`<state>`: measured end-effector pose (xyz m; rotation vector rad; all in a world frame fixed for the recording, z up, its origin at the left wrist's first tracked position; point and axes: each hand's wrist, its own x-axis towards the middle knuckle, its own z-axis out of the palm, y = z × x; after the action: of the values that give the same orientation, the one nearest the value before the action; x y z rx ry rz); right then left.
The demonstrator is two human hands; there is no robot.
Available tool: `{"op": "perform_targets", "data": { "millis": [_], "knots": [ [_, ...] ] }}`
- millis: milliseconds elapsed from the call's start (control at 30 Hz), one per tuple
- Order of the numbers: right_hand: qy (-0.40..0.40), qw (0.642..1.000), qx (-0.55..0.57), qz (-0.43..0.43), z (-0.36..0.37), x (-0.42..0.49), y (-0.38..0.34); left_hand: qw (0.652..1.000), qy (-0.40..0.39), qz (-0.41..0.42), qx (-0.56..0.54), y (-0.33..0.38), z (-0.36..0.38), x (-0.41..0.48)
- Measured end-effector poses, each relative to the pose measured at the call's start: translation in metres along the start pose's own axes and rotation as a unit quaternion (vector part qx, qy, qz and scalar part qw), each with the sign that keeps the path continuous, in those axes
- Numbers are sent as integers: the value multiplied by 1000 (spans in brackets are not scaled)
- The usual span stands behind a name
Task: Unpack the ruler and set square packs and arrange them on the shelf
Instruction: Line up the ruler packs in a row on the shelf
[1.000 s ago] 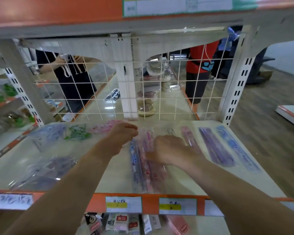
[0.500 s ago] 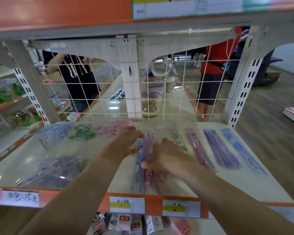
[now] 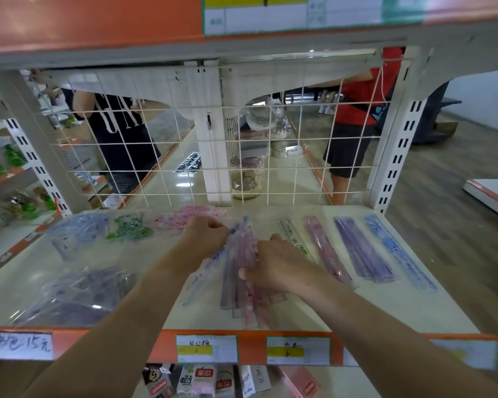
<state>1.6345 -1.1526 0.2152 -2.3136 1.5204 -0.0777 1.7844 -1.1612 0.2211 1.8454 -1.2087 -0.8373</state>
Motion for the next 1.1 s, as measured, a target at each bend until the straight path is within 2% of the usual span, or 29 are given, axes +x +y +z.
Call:
{"op": "perform_targets", "data": {
  "millis": [100, 167, 233, 333, 400, 500, 633, 767, 933, 1100],
  "knots": [
    [52, 991, 119, -22, -2, -1, 1, 992, 28, -21, -123, 9, -2, 4],
    [70, 962, 260, -33, -4, -2, 1, 977, 10, -43, -207, 18, 4, 1],
    [79, 932, 353, -36, -7, -5, 4, 963, -15, -53, -266, 25, 11, -2],
    [82, 907, 413, -22, -11, -10, 19, 949, -60, -58, -303, 32, 18, -4],
    [78, 897, 434, -14, -13, -14, 29, 957, -71, -51, -276, 35, 22, -5],
    [110, 907, 407, -7, -15, -16, 40, 974, -89, -28, -207, 38, 31, -9],
    [217, 919, 330, -1, -18, -19, 49, 981, -120, 9, -154, 43, 50, -15],
    [265, 938, 221, -8, -22, -26, 52, 975, -141, 18, -173, 55, 64, -21],
    [303, 936, 180, 10, -30, -36, 62, 949, -177, -4, -260, 71, 75, -25],
    [283, 955, 79, 41, -36, -42, 78, 928, -234, -15, -288, 80, 85, -26]
  ]
}}
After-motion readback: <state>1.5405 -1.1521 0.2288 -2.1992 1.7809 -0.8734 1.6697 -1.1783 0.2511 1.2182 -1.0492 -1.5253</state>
